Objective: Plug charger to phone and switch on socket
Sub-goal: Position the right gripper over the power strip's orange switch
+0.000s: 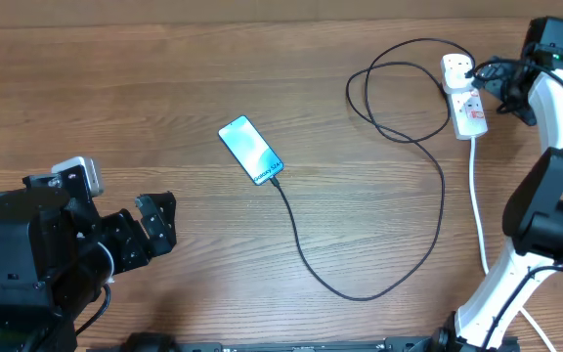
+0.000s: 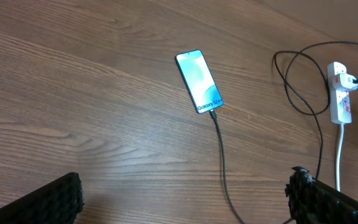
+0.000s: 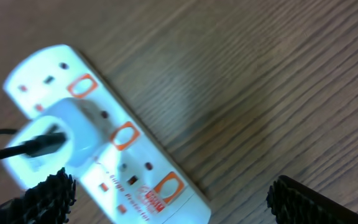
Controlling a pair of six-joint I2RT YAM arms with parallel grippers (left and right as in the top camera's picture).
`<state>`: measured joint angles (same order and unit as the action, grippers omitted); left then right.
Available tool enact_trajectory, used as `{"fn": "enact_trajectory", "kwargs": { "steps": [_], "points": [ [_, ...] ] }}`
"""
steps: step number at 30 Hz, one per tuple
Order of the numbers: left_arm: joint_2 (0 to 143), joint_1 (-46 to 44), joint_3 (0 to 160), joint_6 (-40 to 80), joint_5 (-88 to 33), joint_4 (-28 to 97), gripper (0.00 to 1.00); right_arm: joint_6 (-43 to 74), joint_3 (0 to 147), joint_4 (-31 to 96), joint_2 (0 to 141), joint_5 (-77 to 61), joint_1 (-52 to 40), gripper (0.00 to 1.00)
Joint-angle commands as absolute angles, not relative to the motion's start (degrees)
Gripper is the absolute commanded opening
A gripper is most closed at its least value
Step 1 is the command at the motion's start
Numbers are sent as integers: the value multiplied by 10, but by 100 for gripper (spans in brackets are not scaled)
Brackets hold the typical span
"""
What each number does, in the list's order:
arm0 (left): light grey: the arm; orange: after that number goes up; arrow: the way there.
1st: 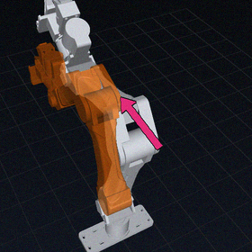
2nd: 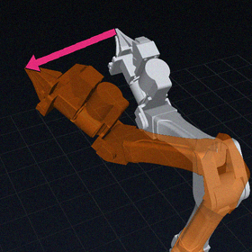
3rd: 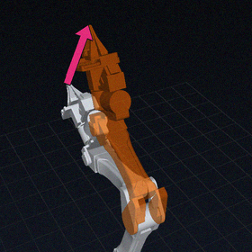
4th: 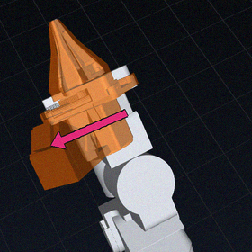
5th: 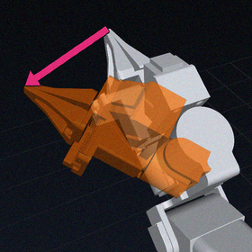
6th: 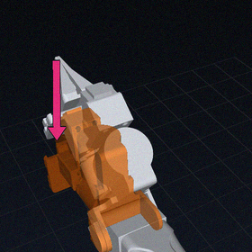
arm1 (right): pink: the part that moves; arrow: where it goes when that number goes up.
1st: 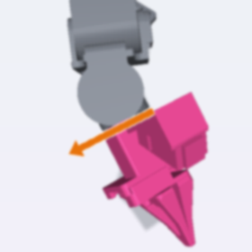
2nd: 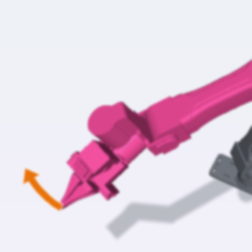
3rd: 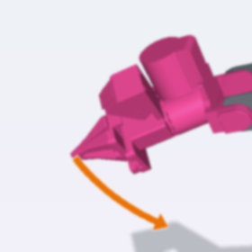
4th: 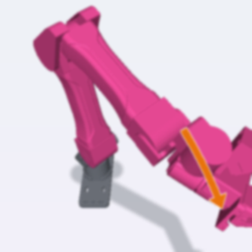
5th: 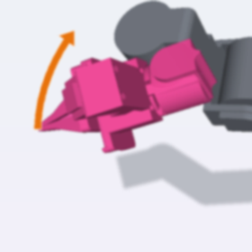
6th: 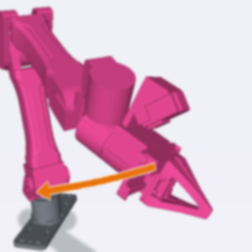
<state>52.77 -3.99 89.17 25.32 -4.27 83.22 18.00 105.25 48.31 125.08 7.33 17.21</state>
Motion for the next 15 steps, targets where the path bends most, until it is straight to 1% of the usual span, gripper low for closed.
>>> {"fn": "enact_trajectory", "kwargs": {
  "steps": [1, 15],
  "points": [
    [528, -37, 890, 259, -43, 834, 100, 175, 1057, 478, 1275, 94, 178, 100],
    [528, -37, 890, 259, -43, 834, 100, 175, 1057, 428, 1317, 111, 178, 100]
  ]
}}
